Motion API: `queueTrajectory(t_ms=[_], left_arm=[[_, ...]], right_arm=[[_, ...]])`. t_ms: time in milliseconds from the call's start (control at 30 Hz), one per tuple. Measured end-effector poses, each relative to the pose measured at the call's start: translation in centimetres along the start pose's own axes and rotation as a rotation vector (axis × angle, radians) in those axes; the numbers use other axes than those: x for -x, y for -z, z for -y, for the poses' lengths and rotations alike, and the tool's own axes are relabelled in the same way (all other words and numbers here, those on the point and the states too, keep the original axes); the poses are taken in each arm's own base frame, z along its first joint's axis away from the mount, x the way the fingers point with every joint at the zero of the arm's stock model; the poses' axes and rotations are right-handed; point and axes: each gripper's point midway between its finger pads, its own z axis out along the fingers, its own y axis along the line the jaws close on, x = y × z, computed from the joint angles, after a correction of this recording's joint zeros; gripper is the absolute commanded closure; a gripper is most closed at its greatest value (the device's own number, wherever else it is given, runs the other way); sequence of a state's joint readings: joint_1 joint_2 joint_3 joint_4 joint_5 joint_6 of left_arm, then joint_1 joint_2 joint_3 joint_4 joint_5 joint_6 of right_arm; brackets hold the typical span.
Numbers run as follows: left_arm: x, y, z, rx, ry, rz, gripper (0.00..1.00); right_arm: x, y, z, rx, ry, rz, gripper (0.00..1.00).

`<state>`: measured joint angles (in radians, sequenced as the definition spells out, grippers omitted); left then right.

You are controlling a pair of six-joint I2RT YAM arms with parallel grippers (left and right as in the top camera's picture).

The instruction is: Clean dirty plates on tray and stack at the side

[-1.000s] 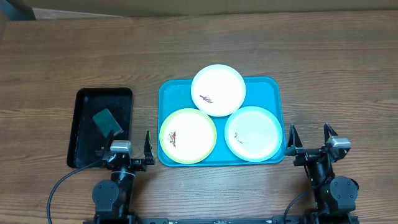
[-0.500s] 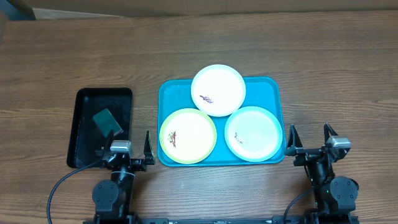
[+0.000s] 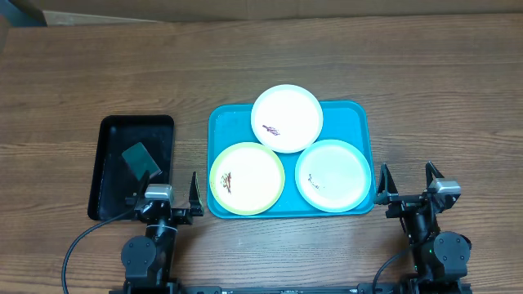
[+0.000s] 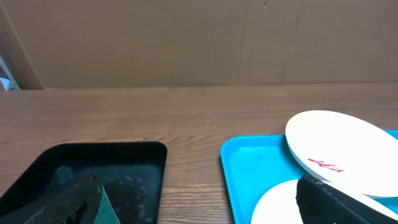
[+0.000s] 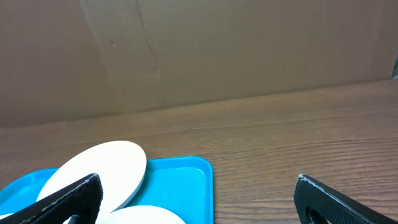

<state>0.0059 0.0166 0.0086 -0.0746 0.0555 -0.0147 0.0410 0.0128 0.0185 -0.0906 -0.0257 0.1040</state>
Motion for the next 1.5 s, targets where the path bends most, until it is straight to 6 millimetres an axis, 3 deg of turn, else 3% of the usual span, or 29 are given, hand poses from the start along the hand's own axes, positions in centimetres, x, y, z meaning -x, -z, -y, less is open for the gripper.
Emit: queueTrajectory(t_ms=[467, 600, 700, 767, 933, 1000, 1200, 1400, 1500], left_arm=[[1.3, 0.0, -0.8, 0.047, -0.009, 0.052, 0.00], [3.8, 0.5, 2.8, -0.176, 0.175, 0.141, 0.00], [6.9, 2.2, 6.2, -0.418, 0.374, 0.209, 0.00], [8.2, 3.0, 7.0, -0.494, 0.450, 0.234, 0.00], [14.8, 7.6, 8.4, -0.700, 0.511, 0.477, 0.00], [15.6, 8.2, 8.6, -0.717, 0.503, 0.489, 0.00], [13.9, 5.8, 7.7, -0.511, 0.506, 0.154, 0.00], [15.6, 5.6, 4.2, -0.199, 0.479, -0.100, 0.00], [14.6, 4.4, 2.0, -0.027, 0.444, -0.281, 0.00]], right_arm=[[0.0, 0.0, 0.0, 0.000, 0.000, 0.000, 0.00], [0.0, 0.0, 0.0, 0.000, 0.000, 0.000, 0.00], [0.0, 0.0, 0.0, 0.000, 0.000, 0.000, 0.00], [0.0, 0.0, 0.0, 0.000, 0.000, 0.000, 0.00], [0.0, 0.0, 0.0, 0.000, 0.000, 0.000, 0.00], [0.0, 0.0, 0.0, 0.000, 0.000, 0.000, 0.00], [0.0, 0.0, 0.0, 0.000, 0.000, 0.001, 0.00], [0.0, 0.0, 0.0, 0.000, 0.000, 0.000, 0.00], [0.0, 0.0, 0.0, 0.000, 0.000, 0.000, 0.00]])
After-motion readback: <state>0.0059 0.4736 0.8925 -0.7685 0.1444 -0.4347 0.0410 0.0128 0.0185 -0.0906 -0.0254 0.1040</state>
